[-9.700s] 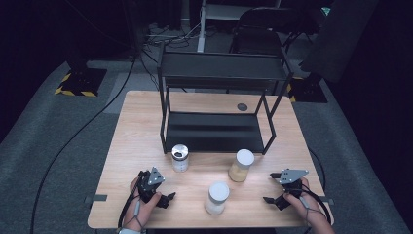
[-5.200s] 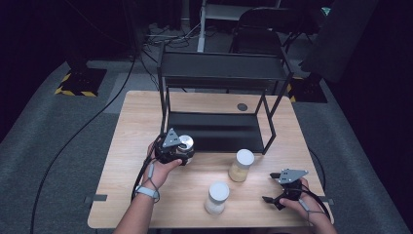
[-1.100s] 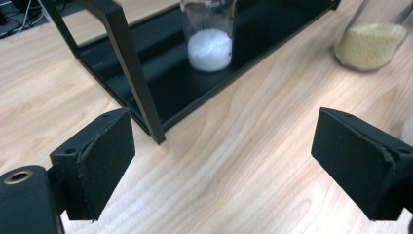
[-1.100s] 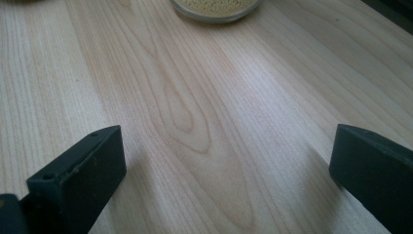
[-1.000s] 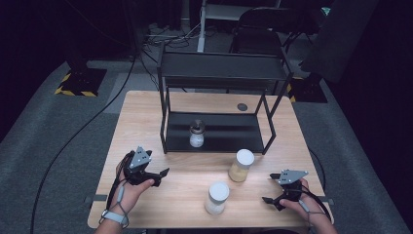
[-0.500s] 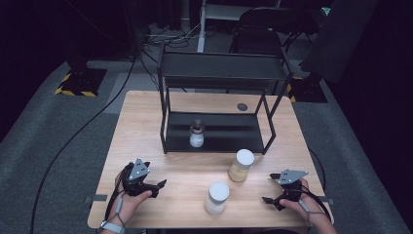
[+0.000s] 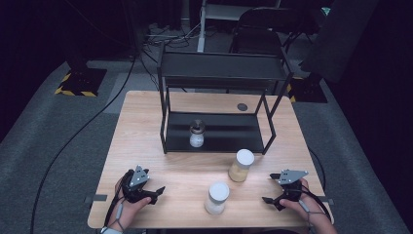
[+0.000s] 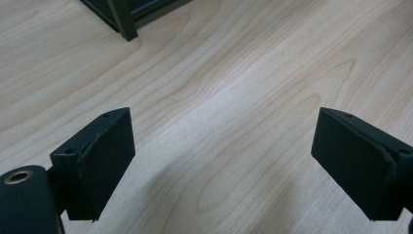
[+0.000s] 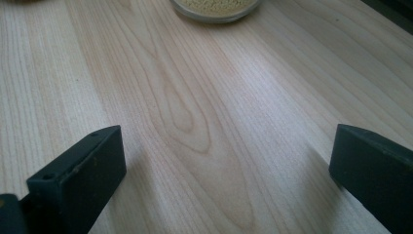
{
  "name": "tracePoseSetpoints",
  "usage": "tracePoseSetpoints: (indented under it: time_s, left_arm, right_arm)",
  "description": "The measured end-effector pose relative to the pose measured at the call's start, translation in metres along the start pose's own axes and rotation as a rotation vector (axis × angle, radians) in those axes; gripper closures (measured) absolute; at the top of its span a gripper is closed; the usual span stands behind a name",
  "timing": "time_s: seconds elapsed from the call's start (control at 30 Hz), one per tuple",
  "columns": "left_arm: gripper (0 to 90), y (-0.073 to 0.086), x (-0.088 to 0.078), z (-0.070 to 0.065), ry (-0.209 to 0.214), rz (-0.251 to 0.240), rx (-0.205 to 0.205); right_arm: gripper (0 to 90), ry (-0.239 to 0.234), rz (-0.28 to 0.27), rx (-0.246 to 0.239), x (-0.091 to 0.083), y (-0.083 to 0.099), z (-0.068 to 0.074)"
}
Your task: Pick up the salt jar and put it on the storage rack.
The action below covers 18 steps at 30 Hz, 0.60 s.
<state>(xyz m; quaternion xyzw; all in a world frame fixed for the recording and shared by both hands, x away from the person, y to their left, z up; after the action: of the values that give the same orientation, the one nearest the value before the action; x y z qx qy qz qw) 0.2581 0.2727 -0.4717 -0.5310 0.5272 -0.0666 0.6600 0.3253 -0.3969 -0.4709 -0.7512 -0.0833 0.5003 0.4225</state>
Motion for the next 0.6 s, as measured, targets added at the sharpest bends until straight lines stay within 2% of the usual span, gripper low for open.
tracePoseSetpoints:
  time_s: [0.2,0.23,0.3,0.47,0.6]
  left_arm:
    - [8.5,-0.0013,0.0036,-0.0015,-0.007,0.049,0.002]
    - [8.5,-0.0032,0.0049,-0.003,-0.013,0.069,0.012]
    - [7.9,-0.0061,0.0063,-0.0015,-0.008,0.093,0.002]
    - [5.2,-0.0082,0.0068,0.0021,-0.004,0.104,-0.038]
    - [2.6,-0.0089,0.0075,0.0028,-0.002,0.108,-0.038]
  right_arm:
    - [0.0,0.0,0.0,0.0,0.0,0.0,0.0001]
    - [0.0,0.0,0.0,0.0,0.0,0.0,0.0001]
    - [0.0,0.0,0.001,0.001,-0.0001,-0.0001,0.0001]
    - [0.0,0.0,0.0,0.0,-0.0001,0.0,0.0001]
    - [0.0,0.001,0.001,0.0,-0.0001,0.0,0.0001]
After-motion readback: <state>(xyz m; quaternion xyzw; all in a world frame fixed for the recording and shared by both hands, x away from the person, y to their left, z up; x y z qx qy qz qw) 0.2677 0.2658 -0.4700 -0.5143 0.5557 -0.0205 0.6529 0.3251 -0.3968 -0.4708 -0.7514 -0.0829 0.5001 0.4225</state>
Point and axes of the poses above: each handheld gripper's, and its own axes: x roughly forward along the jaws, y roughly out of its underside, z roughly to its left, the point moved 3 cm from there along x, roughly forward along the jaws, and after that the axes turned 11 degrees about y, right-handed, at the moved point
